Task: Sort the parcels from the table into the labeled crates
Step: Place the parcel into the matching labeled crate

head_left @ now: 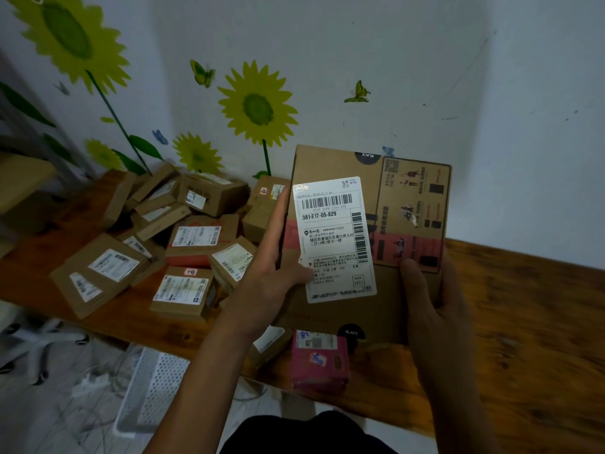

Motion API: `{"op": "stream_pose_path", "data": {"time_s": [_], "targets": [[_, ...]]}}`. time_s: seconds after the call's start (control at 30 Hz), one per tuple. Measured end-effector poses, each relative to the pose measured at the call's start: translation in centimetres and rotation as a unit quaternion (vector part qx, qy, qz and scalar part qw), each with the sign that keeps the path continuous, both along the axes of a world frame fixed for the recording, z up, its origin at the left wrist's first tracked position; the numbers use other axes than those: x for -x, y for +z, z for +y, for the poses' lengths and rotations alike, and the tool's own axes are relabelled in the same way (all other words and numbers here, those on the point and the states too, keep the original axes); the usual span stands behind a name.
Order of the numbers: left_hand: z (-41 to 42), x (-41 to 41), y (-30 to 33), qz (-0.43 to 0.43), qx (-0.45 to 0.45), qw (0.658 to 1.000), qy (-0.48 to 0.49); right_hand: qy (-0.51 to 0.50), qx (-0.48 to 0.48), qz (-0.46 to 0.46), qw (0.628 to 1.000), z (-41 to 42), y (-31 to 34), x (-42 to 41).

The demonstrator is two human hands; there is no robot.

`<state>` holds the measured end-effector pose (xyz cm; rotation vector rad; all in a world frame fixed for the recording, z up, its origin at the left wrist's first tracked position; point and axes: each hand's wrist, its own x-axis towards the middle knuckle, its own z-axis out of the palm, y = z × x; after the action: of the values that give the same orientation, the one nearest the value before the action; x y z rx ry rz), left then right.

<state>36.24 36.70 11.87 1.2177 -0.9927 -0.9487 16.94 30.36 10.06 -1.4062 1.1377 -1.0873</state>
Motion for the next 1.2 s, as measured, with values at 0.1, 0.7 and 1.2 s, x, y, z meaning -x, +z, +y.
{"op": "stream_pose_path", "data": {"time_s": [0.1,0.7,1.2], "targets": [[0.2,-0.1,-0.2,-0.004,-0.004,1.000,-0.007,-0.001,0.002,0.004,1.000,0.1,-0.1,-0.1],[0.6,-0.2,-0.8,-0.042,-0.008,0.997,-0.063,-0.014,0.002,0.018,1.000,0.3,-0.3,0.2],[-0.3,0.5,-1.1,-0.010,-0.003,0.999,0.048,-0.003,-0.017,0.008,1.000,0.7,-0.7,0.2]]}}
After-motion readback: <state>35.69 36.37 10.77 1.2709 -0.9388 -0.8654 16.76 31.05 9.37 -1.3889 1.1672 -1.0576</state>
